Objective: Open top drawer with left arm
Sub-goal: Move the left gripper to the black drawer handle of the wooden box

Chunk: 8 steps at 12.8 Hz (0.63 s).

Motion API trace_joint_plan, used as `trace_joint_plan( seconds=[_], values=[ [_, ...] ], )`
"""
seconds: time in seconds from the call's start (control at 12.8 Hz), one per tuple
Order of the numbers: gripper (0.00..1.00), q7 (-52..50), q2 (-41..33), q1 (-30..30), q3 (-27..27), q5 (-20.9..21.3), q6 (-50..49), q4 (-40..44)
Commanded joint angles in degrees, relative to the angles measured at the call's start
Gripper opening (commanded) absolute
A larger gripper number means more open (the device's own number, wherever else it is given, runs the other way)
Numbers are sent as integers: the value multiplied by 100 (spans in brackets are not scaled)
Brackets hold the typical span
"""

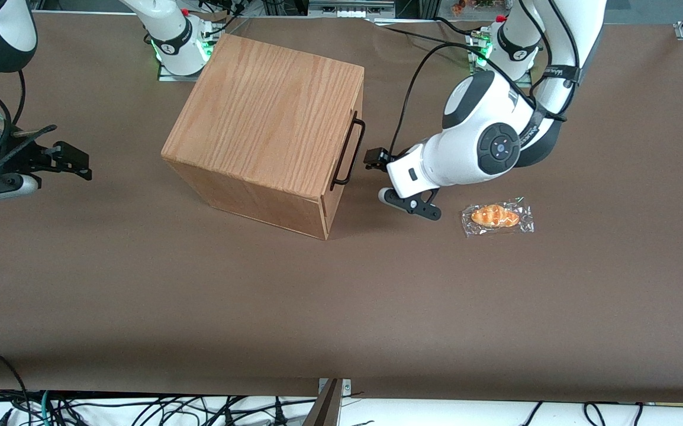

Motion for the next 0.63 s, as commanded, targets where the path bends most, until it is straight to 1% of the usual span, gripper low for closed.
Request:
trace_joint_plan(
  seconds=[0.0, 0.55],
  values=[
    [100, 55, 69, -178, 39, -54, -21, -20],
    [100, 64, 87, -363, 30, -54, -83, -37]
  ],
)
